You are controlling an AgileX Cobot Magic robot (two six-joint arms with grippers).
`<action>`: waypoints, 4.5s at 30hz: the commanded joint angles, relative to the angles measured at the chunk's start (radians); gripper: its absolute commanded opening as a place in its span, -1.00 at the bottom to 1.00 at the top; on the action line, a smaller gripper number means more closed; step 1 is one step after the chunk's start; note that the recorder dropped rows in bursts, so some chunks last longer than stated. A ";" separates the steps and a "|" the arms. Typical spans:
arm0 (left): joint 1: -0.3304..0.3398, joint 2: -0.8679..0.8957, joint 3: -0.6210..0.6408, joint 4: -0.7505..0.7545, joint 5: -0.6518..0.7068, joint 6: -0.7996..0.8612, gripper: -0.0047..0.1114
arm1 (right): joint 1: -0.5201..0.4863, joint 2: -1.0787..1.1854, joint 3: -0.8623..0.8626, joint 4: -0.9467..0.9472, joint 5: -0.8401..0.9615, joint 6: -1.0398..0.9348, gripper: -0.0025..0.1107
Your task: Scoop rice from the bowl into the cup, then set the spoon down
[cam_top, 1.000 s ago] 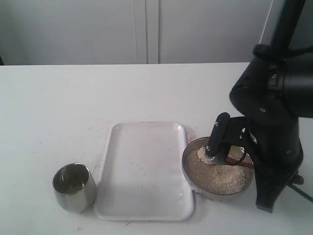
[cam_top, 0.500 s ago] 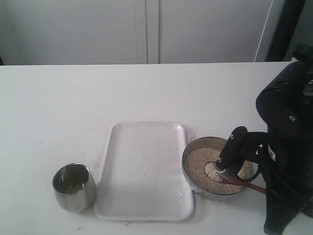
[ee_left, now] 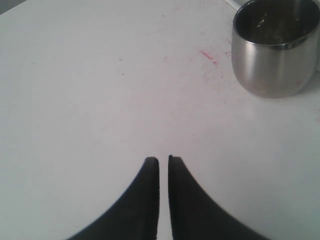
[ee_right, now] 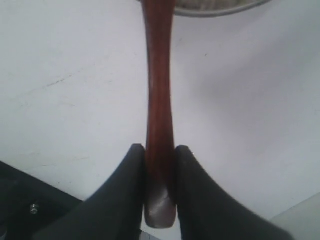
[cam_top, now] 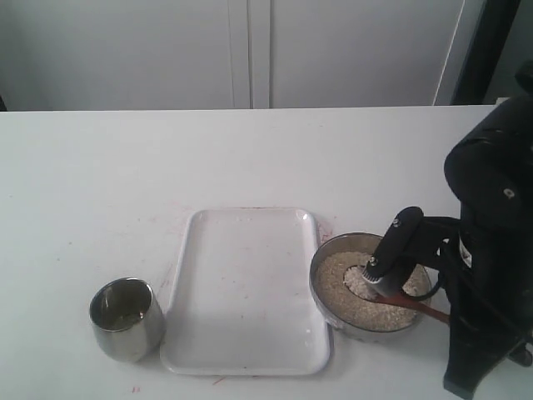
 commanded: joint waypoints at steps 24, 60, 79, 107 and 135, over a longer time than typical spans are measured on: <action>-0.005 0.000 0.008 -0.006 0.052 -0.005 -0.67 | 0.303 0.145 -0.432 0.095 0.002 0.194 -0.96; -0.005 0.000 0.008 -0.006 0.052 -0.005 -0.67 | 0.557 0.424 -0.630 -0.119 0.002 0.274 -0.96; -0.005 0.000 0.008 -0.006 0.052 -0.005 -0.67 | 0.557 0.502 -0.630 -0.395 0.002 0.073 -0.96; -0.005 0.000 0.008 -0.006 0.052 -0.005 -0.67 | 0.557 0.502 -0.630 -0.521 0.002 -0.111 -0.96; -0.005 0.000 0.008 -0.006 0.052 -0.005 -0.67 | 0.615 0.529 -0.630 -0.789 0.002 -0.132 -0.96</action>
